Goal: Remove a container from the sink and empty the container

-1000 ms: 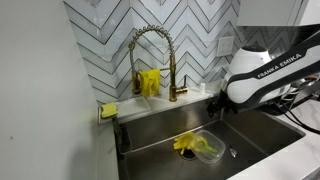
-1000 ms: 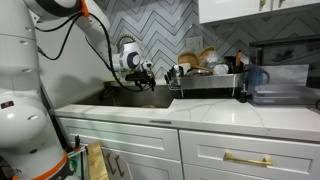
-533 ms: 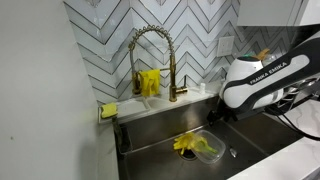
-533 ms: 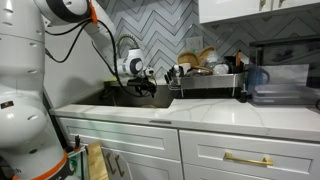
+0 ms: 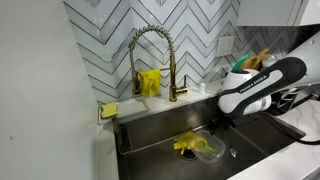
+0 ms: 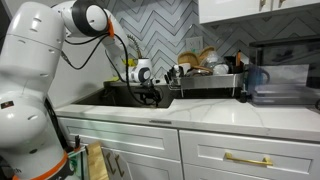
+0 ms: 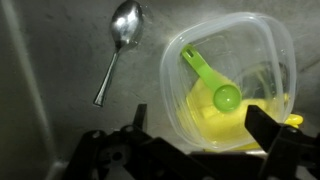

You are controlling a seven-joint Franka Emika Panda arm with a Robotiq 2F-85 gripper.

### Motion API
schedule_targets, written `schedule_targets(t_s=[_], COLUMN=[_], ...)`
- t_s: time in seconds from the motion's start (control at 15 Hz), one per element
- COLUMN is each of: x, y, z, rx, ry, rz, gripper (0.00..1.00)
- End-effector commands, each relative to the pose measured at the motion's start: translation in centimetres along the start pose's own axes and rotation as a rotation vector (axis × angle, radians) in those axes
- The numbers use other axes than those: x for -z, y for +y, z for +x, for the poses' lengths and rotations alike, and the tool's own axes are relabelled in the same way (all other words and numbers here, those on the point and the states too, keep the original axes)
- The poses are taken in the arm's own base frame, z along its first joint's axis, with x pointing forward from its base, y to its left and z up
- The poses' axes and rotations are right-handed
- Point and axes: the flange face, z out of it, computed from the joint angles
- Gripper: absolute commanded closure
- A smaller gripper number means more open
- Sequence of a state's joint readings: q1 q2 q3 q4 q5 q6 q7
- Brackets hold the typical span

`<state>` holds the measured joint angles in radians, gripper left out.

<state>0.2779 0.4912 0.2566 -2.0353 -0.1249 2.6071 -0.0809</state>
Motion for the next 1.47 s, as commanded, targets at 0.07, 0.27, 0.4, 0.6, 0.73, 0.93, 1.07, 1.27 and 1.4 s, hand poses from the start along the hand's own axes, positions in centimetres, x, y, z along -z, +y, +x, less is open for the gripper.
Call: schedule_targets(t_s=[0.07, 0.27, 0.4, 0.6, 0.73, 0.93, 1.07, 1.27, 1.4], x=[-3.0, -4.4, -5.0, -5.7, -6.1, -6.4, -6.6, -6.7, -6.7], y=[0.5, 0.7, 0.7, 0.7, 0.8, 0.8, 0.8, 0.7, 0.6], z=[2.3, 3.1, 3.5, 3.9, 4.0, 4.0, 4.0, 4.1, 4.1], rx=[0.003, 0.012, 0.02, 0.029, 0.035, 0.045, 0.051, 0.061, 0.07], ry=[-0.012, -0.021, -0.018, -0.013, -0.011, -0.009, -0.009, -0.007, -0.003], rz=[0.022, 0.036, 0.042, 0.053, 0.059, 0.065, 0.068, 0.074, 0.079], gripper=[0.0, 0.0, 0.0, 0.1, 0.34, 0.54, 0.69, 0.92, 1.0])
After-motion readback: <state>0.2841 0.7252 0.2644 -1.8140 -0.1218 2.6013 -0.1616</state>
